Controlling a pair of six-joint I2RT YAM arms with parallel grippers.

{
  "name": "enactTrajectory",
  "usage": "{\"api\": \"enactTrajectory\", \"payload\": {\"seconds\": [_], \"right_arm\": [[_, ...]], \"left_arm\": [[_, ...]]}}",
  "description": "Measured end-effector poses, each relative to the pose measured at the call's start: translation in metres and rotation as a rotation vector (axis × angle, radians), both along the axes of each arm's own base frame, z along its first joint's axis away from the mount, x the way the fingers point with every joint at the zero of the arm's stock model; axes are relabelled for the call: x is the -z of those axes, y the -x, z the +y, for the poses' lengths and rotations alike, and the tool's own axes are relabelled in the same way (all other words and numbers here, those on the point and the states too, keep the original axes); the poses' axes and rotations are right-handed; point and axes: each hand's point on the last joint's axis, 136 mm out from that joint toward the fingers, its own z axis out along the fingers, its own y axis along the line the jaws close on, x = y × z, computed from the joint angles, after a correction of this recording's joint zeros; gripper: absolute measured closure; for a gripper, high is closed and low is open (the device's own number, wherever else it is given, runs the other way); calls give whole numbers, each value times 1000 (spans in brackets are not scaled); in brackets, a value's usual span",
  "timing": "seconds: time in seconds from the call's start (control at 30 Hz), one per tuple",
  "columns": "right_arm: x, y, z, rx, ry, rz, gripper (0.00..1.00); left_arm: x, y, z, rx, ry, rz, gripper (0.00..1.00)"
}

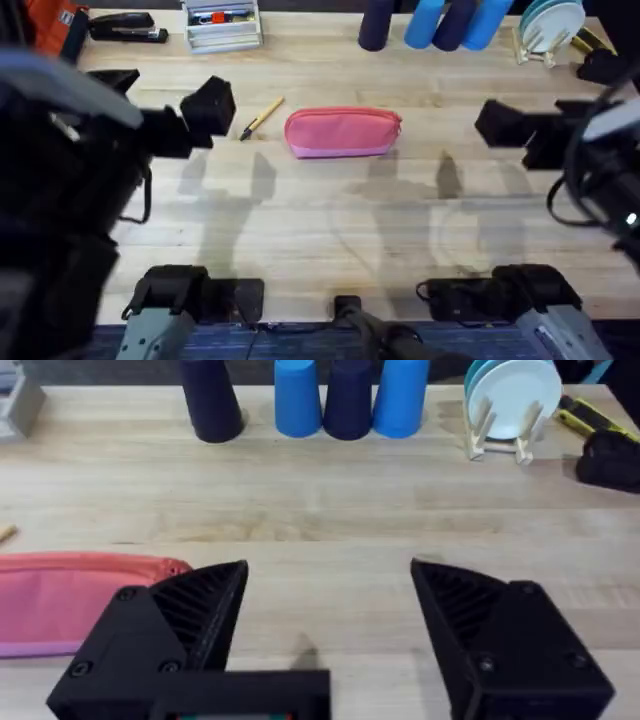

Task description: Unzip the bag, pick up the pens from the table one at a time and place them inside, then zip the bag closed.

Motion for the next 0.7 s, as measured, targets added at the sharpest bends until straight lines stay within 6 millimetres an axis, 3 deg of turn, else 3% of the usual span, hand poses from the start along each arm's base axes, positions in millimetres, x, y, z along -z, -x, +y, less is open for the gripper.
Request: {"api": "enactTrajectory", "payload": {"seconds": [0.23, 0.5, 0.7], "right_arm": [[-19, -24, 0, 0, 0, 81, 5], [-14, -38, 1, 4, -19, 189, 4], [-15, -40, 2, 3, -23, 194, 5]], "left_arm": [[-1, -20, -1, 5, -1, 204, 8], [-4, -41, -11, 62, 26, 335, 8], [7, -51, -18, 99, 47, 400, 8]]}}
